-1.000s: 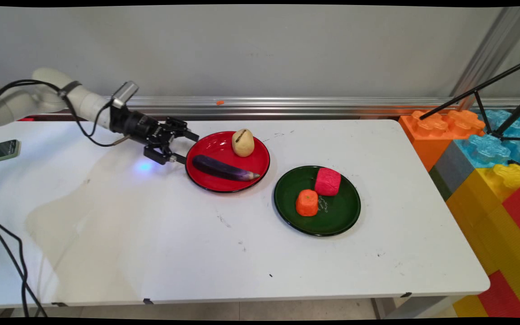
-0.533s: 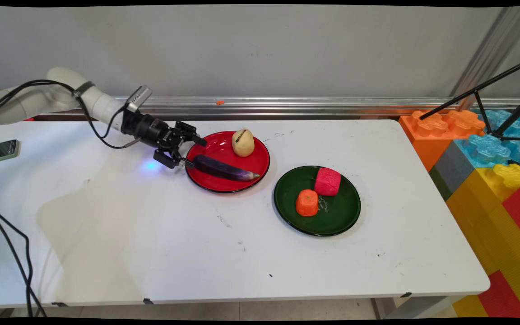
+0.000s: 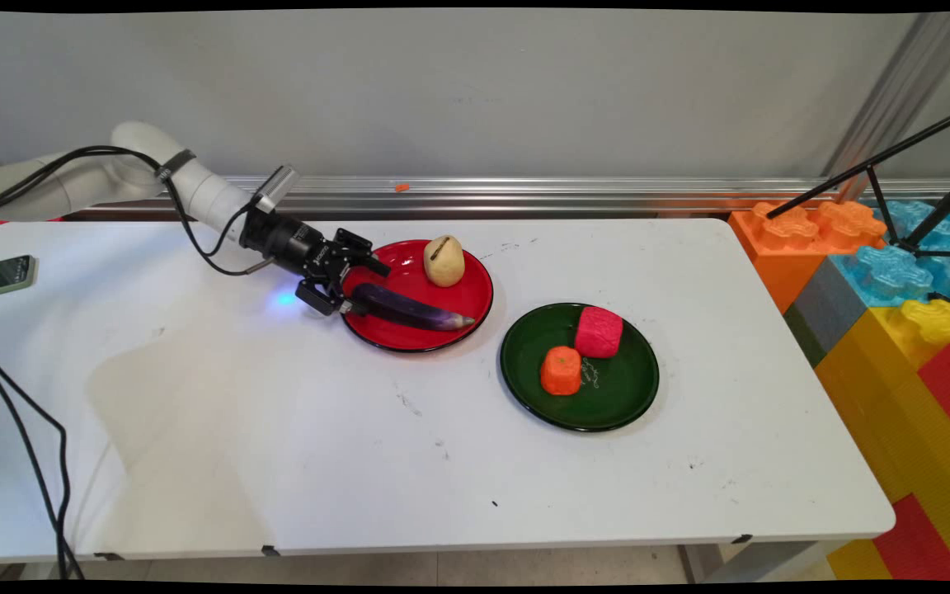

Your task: Pick up the eggplant from the red plate

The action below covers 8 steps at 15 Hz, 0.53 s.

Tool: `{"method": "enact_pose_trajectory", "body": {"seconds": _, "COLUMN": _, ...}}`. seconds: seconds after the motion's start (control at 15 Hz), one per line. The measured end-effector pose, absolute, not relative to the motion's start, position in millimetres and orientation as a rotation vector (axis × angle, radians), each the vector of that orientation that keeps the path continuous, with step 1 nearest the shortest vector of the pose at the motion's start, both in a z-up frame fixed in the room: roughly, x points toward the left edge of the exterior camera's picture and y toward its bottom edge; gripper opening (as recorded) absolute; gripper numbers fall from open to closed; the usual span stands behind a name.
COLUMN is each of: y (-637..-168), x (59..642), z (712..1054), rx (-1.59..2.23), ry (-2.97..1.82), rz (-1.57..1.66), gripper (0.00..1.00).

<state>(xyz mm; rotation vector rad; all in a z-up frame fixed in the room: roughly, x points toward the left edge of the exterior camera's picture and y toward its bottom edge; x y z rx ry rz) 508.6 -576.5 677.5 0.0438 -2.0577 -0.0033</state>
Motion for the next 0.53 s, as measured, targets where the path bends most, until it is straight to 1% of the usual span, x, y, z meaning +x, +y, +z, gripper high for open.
{"method": "enact_pose_trajectory", "body": {"seconds": 0.53, "y": -585.6, "x": 497.8, "z": 671.8, "rx": 0.012, "ry": -2.094, "rz": -0.009, "gripper": 1.0}}
